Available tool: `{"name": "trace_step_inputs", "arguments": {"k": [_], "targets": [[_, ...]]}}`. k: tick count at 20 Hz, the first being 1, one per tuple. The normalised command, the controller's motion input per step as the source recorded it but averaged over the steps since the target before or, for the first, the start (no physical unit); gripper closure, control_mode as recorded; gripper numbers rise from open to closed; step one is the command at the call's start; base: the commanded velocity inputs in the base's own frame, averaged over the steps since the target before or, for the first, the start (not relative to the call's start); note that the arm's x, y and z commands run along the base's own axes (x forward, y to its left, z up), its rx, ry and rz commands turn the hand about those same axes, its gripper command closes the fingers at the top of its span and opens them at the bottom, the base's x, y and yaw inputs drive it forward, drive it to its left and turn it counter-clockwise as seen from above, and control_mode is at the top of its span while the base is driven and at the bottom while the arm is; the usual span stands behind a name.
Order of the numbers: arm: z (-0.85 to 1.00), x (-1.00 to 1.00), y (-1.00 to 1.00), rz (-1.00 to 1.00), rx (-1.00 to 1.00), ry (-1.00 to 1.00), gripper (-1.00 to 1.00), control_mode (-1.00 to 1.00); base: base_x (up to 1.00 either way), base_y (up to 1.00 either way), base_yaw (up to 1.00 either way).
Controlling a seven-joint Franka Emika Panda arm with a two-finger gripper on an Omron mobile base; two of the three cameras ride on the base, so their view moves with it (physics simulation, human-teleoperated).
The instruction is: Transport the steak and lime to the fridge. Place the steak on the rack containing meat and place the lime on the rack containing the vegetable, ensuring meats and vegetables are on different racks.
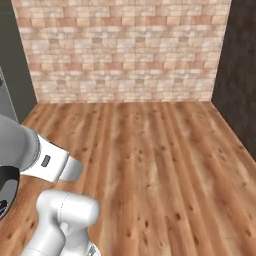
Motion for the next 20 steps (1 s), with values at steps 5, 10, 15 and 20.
{"name": "trace_step_inputs", "arguments": {"k": [5,10,15,20], "targets": [[0.00,0.00,0.00,0.00,0.00,0.00,1.00,1.00,1.00,1.00,0.00],[0.00,0.00,0.00,0.00,0.00,0.00,1.00,1.00,0.88,1.00,0.00],[0.00,0.00,0.00,0.00,0.00,0.00,1.00,1.00,0.40,1.00,0.00],[0.00,0.00,0.00,0.00,0.00,0.00,1.00,1.00,-0.29,1.00,0.03]]}}
